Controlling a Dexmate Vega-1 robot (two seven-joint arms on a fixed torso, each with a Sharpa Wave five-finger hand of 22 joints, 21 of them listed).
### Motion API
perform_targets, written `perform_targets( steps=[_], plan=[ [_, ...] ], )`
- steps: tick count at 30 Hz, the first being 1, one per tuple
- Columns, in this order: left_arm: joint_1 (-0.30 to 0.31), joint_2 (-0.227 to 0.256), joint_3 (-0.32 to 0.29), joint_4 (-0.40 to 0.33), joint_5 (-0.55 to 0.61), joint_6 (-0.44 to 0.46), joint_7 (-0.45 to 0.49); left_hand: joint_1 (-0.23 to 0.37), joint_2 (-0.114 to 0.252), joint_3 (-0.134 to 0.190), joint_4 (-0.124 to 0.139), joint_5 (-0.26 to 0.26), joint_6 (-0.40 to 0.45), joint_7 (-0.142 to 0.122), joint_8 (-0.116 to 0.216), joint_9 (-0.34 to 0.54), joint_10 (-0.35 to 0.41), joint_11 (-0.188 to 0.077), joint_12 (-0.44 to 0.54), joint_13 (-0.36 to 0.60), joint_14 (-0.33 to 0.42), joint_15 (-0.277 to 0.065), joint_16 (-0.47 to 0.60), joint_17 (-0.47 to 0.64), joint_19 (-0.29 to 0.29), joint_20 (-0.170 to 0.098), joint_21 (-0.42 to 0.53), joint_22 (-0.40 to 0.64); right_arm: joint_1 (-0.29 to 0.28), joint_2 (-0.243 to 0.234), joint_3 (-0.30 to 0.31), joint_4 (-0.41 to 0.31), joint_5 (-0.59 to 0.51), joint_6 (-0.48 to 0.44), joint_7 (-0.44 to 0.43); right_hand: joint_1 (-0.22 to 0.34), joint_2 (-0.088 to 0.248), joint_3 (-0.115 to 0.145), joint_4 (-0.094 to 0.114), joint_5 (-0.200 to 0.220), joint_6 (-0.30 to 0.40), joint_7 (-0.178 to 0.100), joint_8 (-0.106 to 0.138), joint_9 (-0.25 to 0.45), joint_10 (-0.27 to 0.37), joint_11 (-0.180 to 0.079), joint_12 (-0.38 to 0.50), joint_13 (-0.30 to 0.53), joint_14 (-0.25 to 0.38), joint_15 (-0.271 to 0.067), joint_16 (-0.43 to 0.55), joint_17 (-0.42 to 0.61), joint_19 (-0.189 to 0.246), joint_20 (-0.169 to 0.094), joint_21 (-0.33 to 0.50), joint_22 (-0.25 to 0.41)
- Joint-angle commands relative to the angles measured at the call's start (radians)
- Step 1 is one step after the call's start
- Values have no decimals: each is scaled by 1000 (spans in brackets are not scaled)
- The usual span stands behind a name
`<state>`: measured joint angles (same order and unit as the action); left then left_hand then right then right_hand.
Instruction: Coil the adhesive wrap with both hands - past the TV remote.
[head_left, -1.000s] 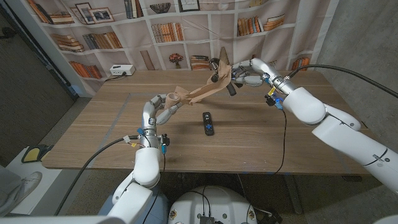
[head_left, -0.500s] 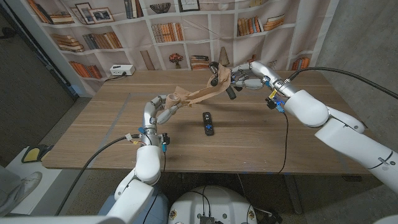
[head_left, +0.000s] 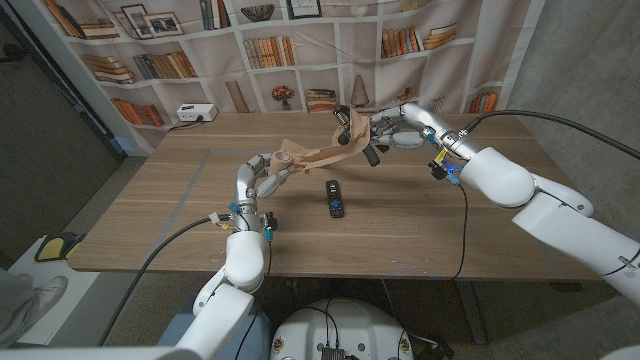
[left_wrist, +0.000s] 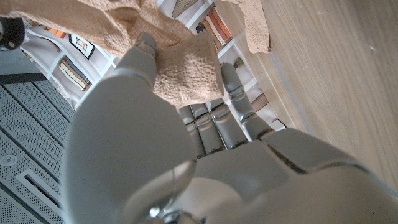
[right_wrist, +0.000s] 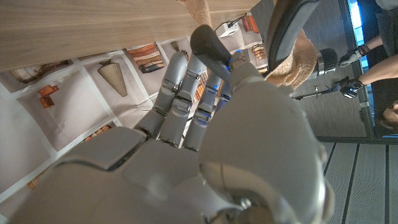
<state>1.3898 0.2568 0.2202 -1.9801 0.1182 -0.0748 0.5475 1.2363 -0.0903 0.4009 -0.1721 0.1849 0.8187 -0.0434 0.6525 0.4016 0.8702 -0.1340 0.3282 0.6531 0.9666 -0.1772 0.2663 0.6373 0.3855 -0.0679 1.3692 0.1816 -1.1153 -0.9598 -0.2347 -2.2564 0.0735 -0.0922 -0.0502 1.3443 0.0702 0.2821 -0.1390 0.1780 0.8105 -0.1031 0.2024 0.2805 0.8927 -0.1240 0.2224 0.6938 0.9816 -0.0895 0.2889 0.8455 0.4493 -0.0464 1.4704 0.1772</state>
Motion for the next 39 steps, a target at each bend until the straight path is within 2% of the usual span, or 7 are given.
perform_targets(
  steps=[1,13,24,31,39],
  plan=[
    [-47,-9,5,43,4,11,-12,201,203,0,7,4,22,7,10,3,8,1,-6,5,63,-50,0,5,-5,0,10,0,-15,-8,-1,-5,23,-3,21,32,35,134,-22,6,3,-3,4,4,14,-4,4,4,65,-148,9,5,-5,-110,2,-1],
    [-113,-3,4,67,11,44,-44,201,204,-2,7,4,19,9,12,5,7,-1,-9,7,64,-51,0,7,-9,0,12,0,14,8,-34,23,18,26,38,32,35,134,-22,6,1,-4,4,4,13,-3,4,6,63,-148,8,5,-6,-110,2,-1],
    [-183,-10,1,122,11,63,-64,202,204,-3,7,4,20,7,12,3,8,1,-10,9,63,-51,-1,9,-12,0,14,0,72,25,-84,63,8,41,84,32,35,134,-22,6,1,-3,4,4,13,-4,3,5,64,-148,8,7,-6,-109,3,-1],
    [-228,-7,6,159,8,58,-88,202,205,-3,7,4,21,9,12,2,7,0,-10,13,63,-52,-2,9,-13,0,16,1,79,24,-92,64,-3,29,92,31,35,134,-22,6,0,-5,4,4,13,-4,3,5,63,-148,6,5,-7,-109,2,-1],
    [-266,0,12,192,2,47,-118,203,205,-4,7,4,19,8,14,5,10,-3,-12,11,64,-51,-3,11,-15,0,18,1,64,15,-88,33,-19,-1,82,31,35,134,-21,6,0,-5,4,4,14,-6,3,5,64,-148,8,8,-7,-108,2,-1]
  ],
)
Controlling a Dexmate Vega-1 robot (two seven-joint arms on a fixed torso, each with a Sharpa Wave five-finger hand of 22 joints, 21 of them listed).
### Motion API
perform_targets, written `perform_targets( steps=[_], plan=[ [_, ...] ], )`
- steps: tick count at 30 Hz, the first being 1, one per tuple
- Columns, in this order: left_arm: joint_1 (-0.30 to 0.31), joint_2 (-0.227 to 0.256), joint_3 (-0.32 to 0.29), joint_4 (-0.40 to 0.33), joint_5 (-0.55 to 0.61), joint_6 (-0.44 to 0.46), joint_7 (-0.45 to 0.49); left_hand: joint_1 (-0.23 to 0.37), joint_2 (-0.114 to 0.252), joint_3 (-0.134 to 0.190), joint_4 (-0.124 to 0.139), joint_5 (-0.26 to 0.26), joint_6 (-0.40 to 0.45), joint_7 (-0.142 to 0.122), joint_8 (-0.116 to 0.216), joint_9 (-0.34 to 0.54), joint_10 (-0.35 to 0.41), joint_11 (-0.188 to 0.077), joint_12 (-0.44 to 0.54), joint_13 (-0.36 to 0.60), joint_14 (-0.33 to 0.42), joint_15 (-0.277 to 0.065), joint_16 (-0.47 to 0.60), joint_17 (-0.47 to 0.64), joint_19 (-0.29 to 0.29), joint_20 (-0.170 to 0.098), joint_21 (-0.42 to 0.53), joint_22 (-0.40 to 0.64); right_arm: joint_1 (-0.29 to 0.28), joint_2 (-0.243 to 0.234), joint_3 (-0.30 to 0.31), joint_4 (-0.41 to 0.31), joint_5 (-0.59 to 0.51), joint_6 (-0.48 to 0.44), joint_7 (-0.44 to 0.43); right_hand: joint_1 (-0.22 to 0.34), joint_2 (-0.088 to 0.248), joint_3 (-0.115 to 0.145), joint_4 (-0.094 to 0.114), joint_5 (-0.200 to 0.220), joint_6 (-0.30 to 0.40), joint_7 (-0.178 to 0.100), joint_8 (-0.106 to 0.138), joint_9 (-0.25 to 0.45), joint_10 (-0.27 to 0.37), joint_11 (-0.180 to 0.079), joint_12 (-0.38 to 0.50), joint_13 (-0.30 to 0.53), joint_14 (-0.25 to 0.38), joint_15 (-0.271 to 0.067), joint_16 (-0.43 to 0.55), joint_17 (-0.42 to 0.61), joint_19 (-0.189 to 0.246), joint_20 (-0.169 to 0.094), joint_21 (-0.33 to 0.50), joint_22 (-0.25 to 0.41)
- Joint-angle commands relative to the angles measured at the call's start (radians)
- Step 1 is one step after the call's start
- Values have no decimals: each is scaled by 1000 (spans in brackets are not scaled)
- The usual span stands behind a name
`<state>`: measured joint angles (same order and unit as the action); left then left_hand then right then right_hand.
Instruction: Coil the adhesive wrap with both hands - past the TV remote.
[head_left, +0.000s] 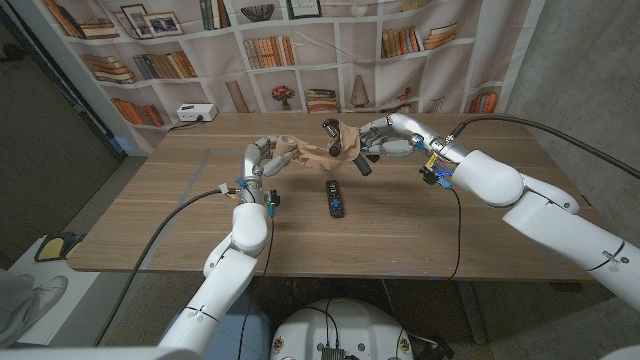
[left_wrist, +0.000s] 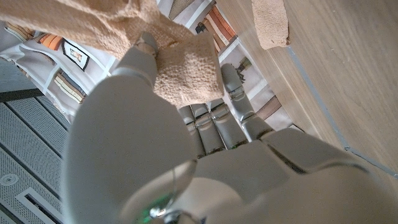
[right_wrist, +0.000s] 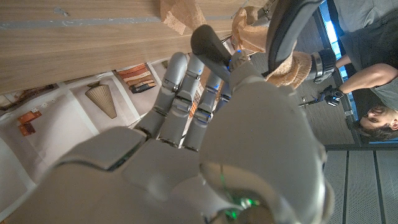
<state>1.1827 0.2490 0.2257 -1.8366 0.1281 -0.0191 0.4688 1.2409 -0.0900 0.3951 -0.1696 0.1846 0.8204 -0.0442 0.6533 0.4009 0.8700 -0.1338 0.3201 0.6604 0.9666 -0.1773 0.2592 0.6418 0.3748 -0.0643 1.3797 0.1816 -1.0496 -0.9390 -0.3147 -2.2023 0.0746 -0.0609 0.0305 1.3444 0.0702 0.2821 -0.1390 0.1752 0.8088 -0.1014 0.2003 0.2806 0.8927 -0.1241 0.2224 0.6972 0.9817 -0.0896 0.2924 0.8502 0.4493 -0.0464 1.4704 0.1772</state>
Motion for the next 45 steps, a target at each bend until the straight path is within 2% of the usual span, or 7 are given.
perform_targets(
  steps=[1,10,22,23,29,45],
  plan=[
    [-62,8,7,51,-8,-9,-43,199,204,2,5,4,17,9,13,6,10,-2,-4,4,65,-52,4,6,-5,-4,7,1,-2,-9,-9,-26,-23,-36,2,31,35,134,-22,9,2,-7,6,4,12,-8,2,1,64,-148,4,3,-7,-108,2,-1],
    [-72,13,13,48,-8,-8,-60,199,205,1,5,4,16,8,13,6,11,0,-4,5,64,-52,3,6,-6,-3,9,1,-8,-28,-16,-56,-45,-54,10,30,35,134,-21,9,3,-8,7,4,12,-6,2,2,62,-148,3,3,-8,-108,1,-1],
    [-56,15,28,-5,18,26,-65,199,205,1,5,5,16,8,13,6,10,-1,-5,9,65,-52,2,8,-8,-3,11,1,-18,-70,-15,-78,-62,-22,38,30,35,134,-21,9,2,-9,7,3,12,-8,3,3,60,-148,1,3,-9,-108,1,-1],
    [-55,14,28,-9,20,30,-65,199,205,1,5,5,16,14,13,5,9,-3,-5,11,65,-52,2,8,-8,-3,12,1,-19,-73,-16,-79,-64,-19,40,30,36,134,-21,9,2,-10,7,3,13,-9,3,3,61,-148,1,3,-9,-108,1,-1],
    [-43,12,37,-33,36,48,-64,199,205,0,5,5,14,8,14,7,9,-1,-6,11,65,-51,1,10,-10,-3,13,1,-18,-88,-20,-81,-75,-3,53,29,37,134,-21,9,2,-9,7,3,10,-6,2,3,62,-148,2,3,-9,-109,1,-1],
    [-45,0,46,-25,53,37,-60,199,205,0,5,5,15,9,14,6,12,-2,-8,12,64,-51,-1,12,-14,-3,16,1,4,-101,-53,-86,-121,3,83,28,37,133,-20,8,3,-11,7,3,13,-8,3,3,62,-148,1,3,-10,-108,1,-1]
  ],
)
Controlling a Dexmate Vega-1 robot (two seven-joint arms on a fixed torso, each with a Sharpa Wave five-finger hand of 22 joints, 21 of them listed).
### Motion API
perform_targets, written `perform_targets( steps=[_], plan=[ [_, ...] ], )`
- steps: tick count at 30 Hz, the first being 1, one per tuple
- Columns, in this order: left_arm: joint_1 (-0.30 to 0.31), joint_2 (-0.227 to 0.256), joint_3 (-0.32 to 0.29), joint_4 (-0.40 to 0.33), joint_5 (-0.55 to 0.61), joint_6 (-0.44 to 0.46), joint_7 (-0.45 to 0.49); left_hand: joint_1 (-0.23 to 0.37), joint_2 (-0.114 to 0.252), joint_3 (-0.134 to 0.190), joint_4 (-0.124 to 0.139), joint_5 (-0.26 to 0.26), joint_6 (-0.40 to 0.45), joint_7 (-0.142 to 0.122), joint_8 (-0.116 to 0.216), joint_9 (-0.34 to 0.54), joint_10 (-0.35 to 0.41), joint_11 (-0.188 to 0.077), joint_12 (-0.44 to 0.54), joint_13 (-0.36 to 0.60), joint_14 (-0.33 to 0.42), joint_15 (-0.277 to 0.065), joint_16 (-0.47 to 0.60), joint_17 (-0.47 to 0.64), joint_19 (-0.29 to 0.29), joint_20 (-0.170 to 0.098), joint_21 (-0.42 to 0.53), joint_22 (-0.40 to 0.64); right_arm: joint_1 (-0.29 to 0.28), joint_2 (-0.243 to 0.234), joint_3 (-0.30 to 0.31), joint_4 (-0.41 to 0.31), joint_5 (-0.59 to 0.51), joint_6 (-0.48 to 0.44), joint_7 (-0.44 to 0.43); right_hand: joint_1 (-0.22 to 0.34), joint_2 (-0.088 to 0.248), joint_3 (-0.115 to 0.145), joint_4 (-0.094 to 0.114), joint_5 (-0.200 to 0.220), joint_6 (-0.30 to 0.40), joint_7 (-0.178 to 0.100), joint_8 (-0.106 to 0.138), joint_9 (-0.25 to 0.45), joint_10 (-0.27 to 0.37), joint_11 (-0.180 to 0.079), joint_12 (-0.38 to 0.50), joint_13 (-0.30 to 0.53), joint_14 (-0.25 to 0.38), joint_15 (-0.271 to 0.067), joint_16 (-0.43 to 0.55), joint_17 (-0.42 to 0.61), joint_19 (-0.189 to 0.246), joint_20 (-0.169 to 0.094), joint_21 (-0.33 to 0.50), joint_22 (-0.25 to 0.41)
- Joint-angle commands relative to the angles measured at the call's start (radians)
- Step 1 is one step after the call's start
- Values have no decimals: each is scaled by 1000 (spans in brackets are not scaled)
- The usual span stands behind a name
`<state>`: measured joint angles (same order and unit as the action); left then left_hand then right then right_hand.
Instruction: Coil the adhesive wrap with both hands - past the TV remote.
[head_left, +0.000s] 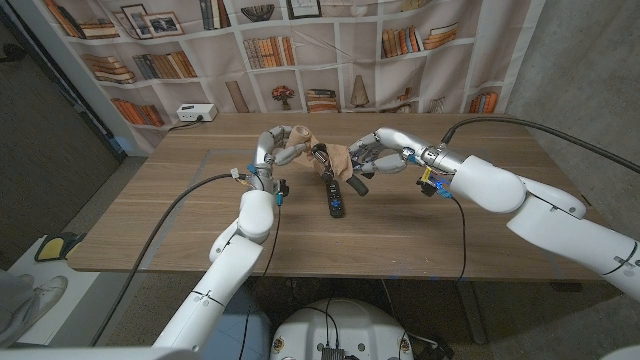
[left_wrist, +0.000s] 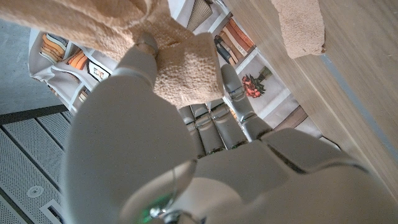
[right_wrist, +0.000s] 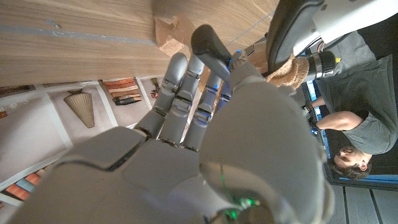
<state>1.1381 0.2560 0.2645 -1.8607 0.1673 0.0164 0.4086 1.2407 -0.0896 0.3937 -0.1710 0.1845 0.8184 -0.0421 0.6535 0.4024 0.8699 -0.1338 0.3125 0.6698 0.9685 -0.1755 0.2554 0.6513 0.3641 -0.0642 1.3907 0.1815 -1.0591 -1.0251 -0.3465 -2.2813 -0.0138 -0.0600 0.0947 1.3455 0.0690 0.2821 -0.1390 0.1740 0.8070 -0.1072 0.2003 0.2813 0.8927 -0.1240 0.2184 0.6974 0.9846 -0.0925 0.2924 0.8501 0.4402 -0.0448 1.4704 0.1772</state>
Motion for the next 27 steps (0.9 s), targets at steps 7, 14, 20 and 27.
perform_targets(
  steps=[7,14,20,27],
  plan=[
    [-2,-11,13,-4,19,10,-6,200,204,1,6,5,18,9,14,5,12,-2,-2,3,62,-53,2,3,-4,-4,8,1,19,-22,-38,-14,-75,-6,20,26,39,133,-20,9,5,-6,7,2,12,-9,7,3,60,-145,1,3,-2,-110,1,-1],
    [-4,-11,16,-3,21,11,-12,200,205,0,7,5,16,7,14,5,11,-2,-3,4,62,-53,1,4,-6,-3,9,1,23,-26,-51,-21,-100,-10,27,26,38,133,-20,9,6,-7,8,2,11,-11,6,2,60,-145,1,4,-2,-110,1,-1],
    [-9,-11,19,5,17,2,-22,200,205,0,6,5,17,7,14,5,11,-2,-4,3,63,-54,1,4,-6,-3,10,1,31,-25,-72,-35,-139,-36,34,26,38,133,-20,9,6,-9,8,2,11,-10,5,2,59,-145,0,4,-3,-110,1,-1],
    [-12,-1,19,2,21,-13,-30,200,205,0,7,5,17,7,14,4,12,-2,-3,5,65,-54,0,3,-8,-3,10,1,47,-10,-101,-39,-165,-72,54,25,37,132,-21,9,5,-9,7,2,15,-9,7,2,61,-145,1,5,-4,-109,0,-1]
  ],
)
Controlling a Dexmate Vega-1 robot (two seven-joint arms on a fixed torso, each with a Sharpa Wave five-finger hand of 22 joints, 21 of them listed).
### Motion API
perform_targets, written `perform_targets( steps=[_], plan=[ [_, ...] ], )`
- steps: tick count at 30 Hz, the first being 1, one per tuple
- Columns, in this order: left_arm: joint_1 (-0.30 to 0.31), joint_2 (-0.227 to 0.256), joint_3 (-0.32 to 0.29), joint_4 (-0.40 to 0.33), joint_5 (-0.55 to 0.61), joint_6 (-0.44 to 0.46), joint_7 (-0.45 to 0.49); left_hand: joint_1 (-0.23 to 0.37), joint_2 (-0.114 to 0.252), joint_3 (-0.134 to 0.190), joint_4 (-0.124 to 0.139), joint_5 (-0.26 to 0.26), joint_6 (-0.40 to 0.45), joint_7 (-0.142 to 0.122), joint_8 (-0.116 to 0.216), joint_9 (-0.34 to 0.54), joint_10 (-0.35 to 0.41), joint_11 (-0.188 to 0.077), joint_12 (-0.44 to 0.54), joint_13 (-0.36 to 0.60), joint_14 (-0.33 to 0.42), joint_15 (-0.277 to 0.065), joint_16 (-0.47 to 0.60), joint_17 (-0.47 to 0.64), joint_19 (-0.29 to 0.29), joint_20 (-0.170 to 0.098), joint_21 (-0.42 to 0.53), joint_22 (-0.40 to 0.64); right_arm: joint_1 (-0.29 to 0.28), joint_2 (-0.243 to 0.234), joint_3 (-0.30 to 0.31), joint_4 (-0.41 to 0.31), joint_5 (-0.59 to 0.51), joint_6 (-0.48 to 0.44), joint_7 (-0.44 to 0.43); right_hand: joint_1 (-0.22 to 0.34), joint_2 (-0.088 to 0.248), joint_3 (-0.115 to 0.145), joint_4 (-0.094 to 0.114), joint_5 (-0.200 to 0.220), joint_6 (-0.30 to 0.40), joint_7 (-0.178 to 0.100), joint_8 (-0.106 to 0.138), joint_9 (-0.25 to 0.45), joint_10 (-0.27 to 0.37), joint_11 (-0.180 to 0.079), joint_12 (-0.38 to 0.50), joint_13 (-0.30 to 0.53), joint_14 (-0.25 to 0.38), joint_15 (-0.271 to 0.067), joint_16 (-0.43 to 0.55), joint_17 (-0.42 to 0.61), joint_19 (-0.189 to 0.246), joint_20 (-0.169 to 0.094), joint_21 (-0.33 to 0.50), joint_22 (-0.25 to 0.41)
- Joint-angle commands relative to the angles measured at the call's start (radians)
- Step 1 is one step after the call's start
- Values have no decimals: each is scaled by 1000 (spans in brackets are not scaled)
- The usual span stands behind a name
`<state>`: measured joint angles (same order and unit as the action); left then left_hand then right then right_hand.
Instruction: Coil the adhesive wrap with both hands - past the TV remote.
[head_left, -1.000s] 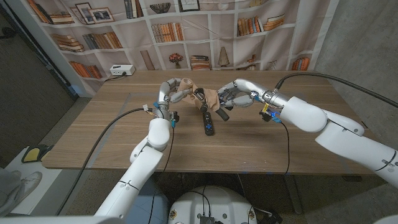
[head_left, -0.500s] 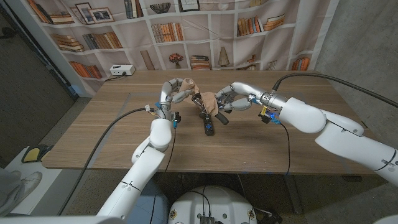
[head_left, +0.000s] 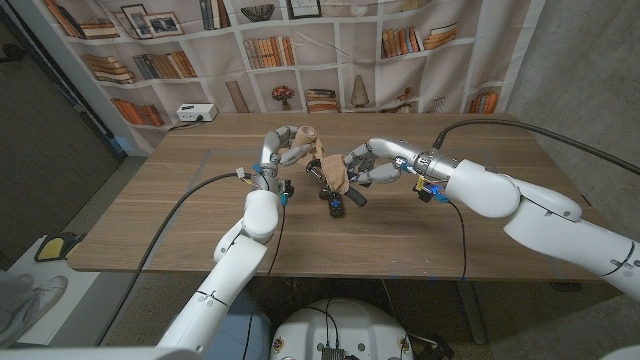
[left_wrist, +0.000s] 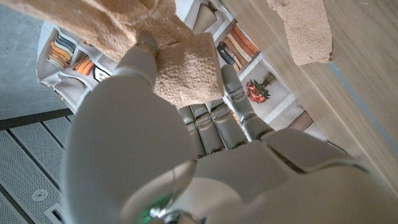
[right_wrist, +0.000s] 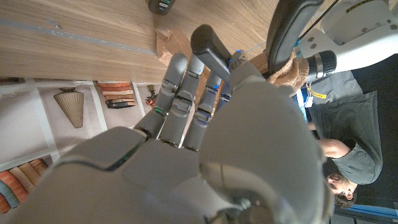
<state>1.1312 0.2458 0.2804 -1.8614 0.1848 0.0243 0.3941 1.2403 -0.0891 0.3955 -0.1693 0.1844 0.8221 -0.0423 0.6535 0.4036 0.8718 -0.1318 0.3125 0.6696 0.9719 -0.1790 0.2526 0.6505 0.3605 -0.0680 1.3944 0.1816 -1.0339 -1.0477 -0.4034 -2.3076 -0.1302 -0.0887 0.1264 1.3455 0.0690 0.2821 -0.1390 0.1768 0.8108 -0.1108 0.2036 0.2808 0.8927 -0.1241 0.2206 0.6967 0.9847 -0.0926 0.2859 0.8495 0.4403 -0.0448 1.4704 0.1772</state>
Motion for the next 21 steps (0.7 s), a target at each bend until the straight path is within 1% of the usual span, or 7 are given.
perform_targets(
  steps=[1,5,9,10,11,21],
  plan=[
    [-4,13,3,0,5,-22,-18,200,205,-2,5,5,12,7,13,3,11,-4,-3,6,62,-51,3,5,-5,1,7,1,23,14,-48,-14,-56,-46,22,25,37,132,-20,6,2,-5,4,3,14,-9,5,3,61,-145,8,6,-4,-109,1,-1],
    [-3,21,3,-12,10,-26,-25,200,204,-2,5,5,15,8,13,1,10,-4,-4,5,61,-50,3,6,-5,1,8,1,32,18,-77,-29,-122,-74,22,24,38,132,-20,6,2,-6,4,3,12,-11,4,3,61,-145,9,7,-4,-109,0,-1],
    [1,29,5,-22,8,-35,-34,200,205,-2,5,5,12,6,13,3,11,-4,-5,6,62,-50,3,7,-7,2,8,1,38,29,-97,-28,-147,-81,26,24,37,132,-20,6,2,-6,4,3,12,-10,3,2,59,-145,7,6,-5,-109,0,-1],
    [2,32,6,-26,9,-36,-38,200,205,-2,5,5,14,9,13,2,10,-4,-5,7,62,-50,3,7,-7,2,8,1,39,33,-101,-30,-155,-86,26,24,38,132,-20,6,0,-5,4,3,13,-11,3,2,59,-145,7,5,-5,-109,1,-1],
    [6,38,7,-32,12,-37,-43,201,205,-2,5,5,14,9,13,2,10,-5,-5,6,62,-50,3,7,-7,2,8,1,44,37,-114,-34,-178,-98,30,24,38,132,-20,6,2,-4,4,3,13,-12,3,2,59,-145,6,5,-5,-109,0,-1],
    [25,59,6,-60,5,-44,-67,200,205,-2,5,5,11,8,14,4,12,-4,-7,6,61,-50,1,9,-9,2,10,1,80,75,-168,-15,-238,-136,72,23,39,132,-20,6,0,-4,3,2,13,-12,3,2,62,-145,6,4,-5,-109,0,-1]
  ],
)
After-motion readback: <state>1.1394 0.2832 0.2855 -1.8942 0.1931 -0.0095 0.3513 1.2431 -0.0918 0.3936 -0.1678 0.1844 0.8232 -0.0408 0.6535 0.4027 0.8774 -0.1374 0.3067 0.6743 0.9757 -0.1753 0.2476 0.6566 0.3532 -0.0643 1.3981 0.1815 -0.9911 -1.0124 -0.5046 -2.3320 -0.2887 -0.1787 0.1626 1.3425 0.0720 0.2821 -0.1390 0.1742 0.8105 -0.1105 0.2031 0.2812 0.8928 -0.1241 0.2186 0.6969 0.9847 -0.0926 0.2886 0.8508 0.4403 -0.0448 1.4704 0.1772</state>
